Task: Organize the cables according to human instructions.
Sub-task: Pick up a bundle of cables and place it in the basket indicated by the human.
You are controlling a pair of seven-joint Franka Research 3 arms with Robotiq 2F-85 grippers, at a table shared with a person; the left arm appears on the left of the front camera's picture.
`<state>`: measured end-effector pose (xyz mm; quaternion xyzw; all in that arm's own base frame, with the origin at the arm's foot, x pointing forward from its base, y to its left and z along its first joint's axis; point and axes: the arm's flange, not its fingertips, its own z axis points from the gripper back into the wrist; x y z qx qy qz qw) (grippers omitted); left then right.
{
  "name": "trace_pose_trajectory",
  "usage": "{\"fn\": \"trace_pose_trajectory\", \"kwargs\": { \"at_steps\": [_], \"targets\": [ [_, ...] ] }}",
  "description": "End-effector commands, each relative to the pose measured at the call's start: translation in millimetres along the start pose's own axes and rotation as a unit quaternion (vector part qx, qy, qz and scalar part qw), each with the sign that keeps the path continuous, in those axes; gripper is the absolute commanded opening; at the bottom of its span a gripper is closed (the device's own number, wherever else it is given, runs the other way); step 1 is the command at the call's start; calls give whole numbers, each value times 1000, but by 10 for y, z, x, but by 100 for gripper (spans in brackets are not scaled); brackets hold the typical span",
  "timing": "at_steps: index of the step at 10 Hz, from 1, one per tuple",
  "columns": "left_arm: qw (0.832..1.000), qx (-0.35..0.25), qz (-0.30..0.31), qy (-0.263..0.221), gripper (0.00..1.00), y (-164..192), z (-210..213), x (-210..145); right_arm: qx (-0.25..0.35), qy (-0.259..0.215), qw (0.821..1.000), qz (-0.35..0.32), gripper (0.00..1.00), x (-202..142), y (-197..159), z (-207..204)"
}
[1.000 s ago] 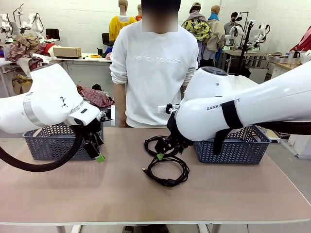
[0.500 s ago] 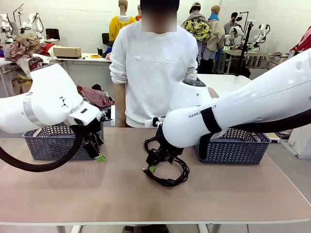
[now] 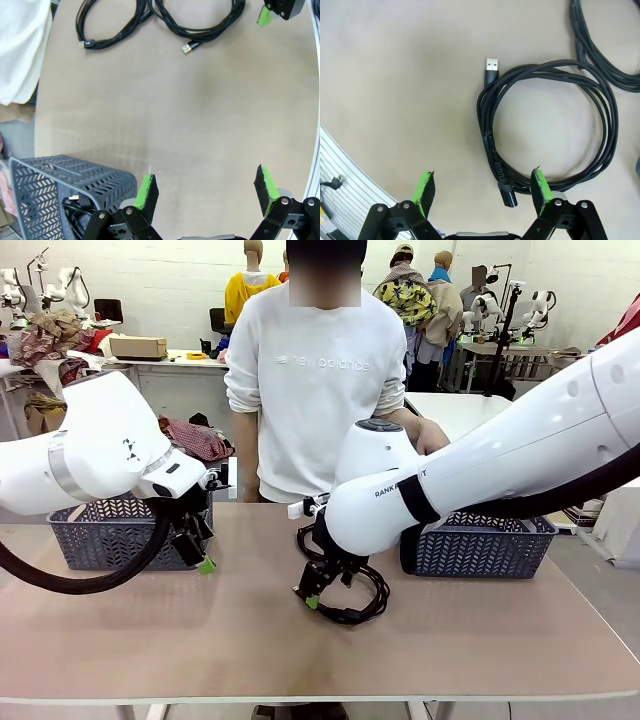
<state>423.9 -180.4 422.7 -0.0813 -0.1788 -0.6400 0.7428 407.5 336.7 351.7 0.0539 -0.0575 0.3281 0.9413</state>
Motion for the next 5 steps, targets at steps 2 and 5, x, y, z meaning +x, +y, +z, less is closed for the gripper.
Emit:
{"fn": "trace_pose_trajectory", "kwargs": {
  "at_steps": [2,5],
  "targets": [
    [1000,1,2,0,100,14,22,-12,-12,20,999,27,100,77,60,-79],
    [1000,1,2,0,100,14,22,-12,-17,31,999,26,100,81,95,-206]
  ]
}}
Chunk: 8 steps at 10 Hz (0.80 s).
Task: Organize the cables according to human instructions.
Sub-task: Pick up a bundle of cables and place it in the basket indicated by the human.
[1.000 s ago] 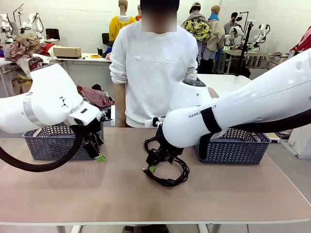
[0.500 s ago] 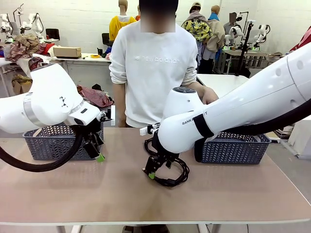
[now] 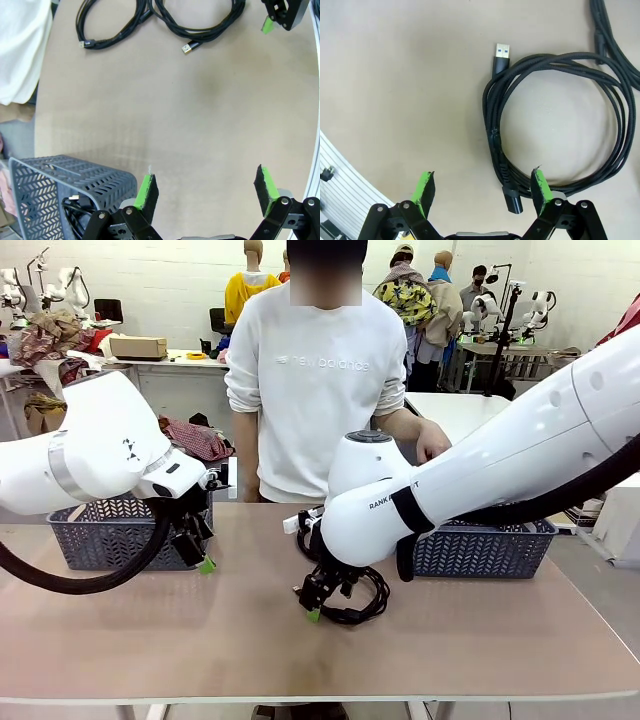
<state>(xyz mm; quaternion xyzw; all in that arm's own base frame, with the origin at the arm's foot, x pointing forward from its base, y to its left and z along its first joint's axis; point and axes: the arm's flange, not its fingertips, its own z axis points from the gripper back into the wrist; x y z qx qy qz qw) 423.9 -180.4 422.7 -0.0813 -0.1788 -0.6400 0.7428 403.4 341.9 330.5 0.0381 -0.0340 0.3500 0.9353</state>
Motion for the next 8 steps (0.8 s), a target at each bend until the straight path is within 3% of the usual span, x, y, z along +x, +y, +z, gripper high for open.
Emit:
{"fn": "trace_pose_trajectory", "kwargs": {
  "at_steps": [1,8],
  "targets": [
    [1000,1,2,0,100,14,22,-12,-19,3,1000,4,100,127,54,-19],
    [1000,1,2,0,100,14,22,-12,-52,23,998,14,100,201,165,-160]
  ]
}}
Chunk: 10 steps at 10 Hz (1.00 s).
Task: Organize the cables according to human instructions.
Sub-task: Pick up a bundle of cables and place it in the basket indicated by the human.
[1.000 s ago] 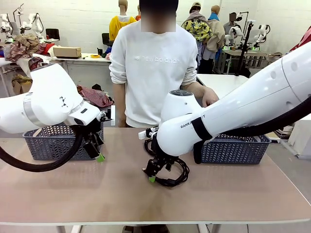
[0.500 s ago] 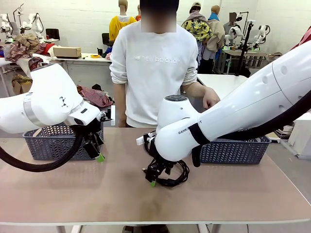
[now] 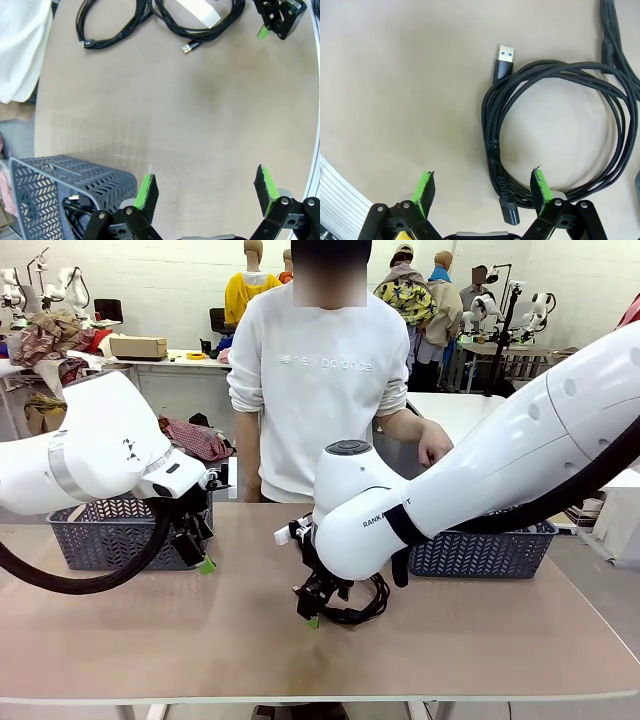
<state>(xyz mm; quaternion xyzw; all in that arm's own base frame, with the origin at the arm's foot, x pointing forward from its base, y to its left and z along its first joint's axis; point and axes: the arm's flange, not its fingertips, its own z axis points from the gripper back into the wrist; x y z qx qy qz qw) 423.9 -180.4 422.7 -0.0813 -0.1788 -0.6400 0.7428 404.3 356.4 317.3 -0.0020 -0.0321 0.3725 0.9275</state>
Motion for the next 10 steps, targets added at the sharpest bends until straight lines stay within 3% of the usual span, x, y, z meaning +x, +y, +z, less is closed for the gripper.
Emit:
{"fn": "trace_pose_trajectory", "kwargs": {
  "at_steps": [1,4,10],
  "targets": [
    [1000,1,2,0,100,14,22,-12,-15,10,1000,-9,100,131,75,-19],
    [1000,1,2,0,100,14,22,-12,-14,17,1000,-12,100,158,82,-49],
    [1000,1,2,0,100,14,22,-12,-15,19,999,-26,53,164,77,-54]
  ]
}}
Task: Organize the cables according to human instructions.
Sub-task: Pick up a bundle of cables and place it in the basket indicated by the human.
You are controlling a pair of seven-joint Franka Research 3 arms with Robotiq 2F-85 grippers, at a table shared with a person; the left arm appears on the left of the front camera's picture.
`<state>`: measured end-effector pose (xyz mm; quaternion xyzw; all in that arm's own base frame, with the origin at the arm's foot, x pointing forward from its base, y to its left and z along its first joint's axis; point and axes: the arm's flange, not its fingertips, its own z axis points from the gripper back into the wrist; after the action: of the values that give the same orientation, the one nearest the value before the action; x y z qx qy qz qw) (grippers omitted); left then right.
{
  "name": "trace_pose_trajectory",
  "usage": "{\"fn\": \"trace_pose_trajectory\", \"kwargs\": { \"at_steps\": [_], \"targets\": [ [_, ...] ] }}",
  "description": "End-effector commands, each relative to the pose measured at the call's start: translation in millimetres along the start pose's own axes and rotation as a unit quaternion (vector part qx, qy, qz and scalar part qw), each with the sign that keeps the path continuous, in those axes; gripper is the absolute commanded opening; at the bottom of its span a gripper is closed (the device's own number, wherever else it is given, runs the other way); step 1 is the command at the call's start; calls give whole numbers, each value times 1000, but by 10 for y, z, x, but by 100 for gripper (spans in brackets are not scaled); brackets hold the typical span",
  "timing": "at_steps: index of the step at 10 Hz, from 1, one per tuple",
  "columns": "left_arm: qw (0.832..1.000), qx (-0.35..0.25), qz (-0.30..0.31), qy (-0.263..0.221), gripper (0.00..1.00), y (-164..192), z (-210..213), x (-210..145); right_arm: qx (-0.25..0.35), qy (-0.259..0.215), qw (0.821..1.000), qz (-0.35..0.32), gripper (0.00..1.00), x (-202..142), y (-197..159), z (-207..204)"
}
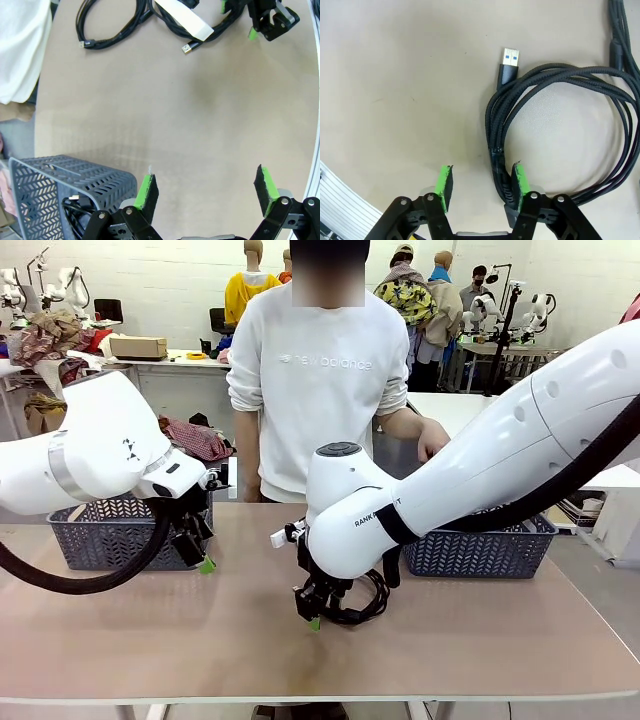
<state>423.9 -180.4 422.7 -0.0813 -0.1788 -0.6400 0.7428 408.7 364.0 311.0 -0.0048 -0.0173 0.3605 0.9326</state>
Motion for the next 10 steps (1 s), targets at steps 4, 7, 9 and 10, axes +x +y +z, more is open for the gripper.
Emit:
{"fn": "trace_pose_trajectory", "kwargs": {
  "at_steps": [4,7,9,10],
  "targets": [
    [1000,1,2,0,100,14,22,-12,-15,1,1000,-19,18,77,43,29],
    [1000,1,2,0,100,14,22,-12,-16,-1,1000,-26,0,55,28,34],
    [1000,1,2,0,100,14,22,-12,-17,4,999,-31,0,20,13,35],
    [1000,1,2,0,100,14,22,-12,-13,10,999,-36,0,-21,17,107]
  ]
}}
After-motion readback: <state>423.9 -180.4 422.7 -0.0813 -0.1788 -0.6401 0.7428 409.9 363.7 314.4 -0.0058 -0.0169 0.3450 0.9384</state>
